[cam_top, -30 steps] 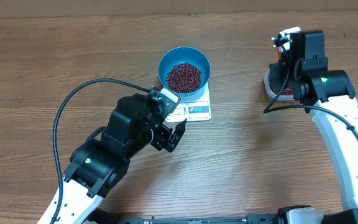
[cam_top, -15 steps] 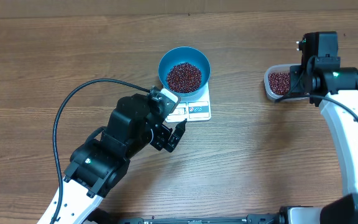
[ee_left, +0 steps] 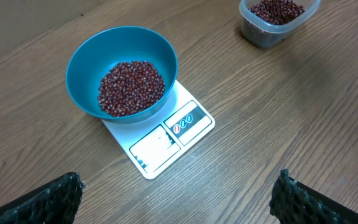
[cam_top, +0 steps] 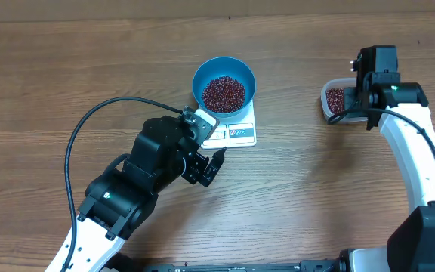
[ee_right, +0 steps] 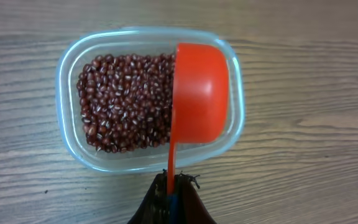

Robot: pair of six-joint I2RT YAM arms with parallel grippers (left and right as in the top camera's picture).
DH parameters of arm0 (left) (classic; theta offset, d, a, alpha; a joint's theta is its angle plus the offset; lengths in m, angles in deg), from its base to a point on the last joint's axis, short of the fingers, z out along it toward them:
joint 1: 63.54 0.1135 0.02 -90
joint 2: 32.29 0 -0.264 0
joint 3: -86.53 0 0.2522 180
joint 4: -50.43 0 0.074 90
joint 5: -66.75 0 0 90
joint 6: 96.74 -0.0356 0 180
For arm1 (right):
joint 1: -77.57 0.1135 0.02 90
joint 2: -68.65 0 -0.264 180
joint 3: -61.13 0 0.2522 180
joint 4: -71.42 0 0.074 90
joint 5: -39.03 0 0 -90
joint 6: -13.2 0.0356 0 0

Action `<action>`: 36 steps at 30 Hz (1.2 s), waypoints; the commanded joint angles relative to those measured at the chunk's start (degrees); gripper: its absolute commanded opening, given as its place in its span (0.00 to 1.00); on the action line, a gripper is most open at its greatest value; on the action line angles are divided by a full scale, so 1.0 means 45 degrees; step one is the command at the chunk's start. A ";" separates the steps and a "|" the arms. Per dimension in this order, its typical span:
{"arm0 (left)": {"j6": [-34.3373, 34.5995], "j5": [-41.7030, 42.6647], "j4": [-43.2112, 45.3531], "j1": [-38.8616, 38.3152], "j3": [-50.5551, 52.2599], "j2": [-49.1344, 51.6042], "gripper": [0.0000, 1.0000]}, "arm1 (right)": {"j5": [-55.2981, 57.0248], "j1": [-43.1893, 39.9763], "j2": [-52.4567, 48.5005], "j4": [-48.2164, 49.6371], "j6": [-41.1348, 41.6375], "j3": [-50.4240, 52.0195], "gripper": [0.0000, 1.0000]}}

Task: Scoop item into bowl and weigh 150g on scale
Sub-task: 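Lower the scoop into the beans and drag it through with the right gripper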

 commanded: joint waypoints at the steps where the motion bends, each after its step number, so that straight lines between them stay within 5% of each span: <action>1: -0.0296 0.0126 -0.0010 0.0058 0.0102 -0.0063 0.99 | -0.0131 -0.0044 -0.0495 0.0165 0.0102 0.0461 0.04; 20: -0.0296 0.0126 -0.0010 0.0058 0.0102 -0.0063 1.00 | -0.0432 -0.0656 -0.1768 0.0743 0.0092 0.0631 0.04; 36: -0.0296 0.0126 -0.0010 0.0058 0.0097 -0.0063 1.00 | -0.4182 -0.0670 -0.1826 0.0753 -0.1020 0.0631 0.04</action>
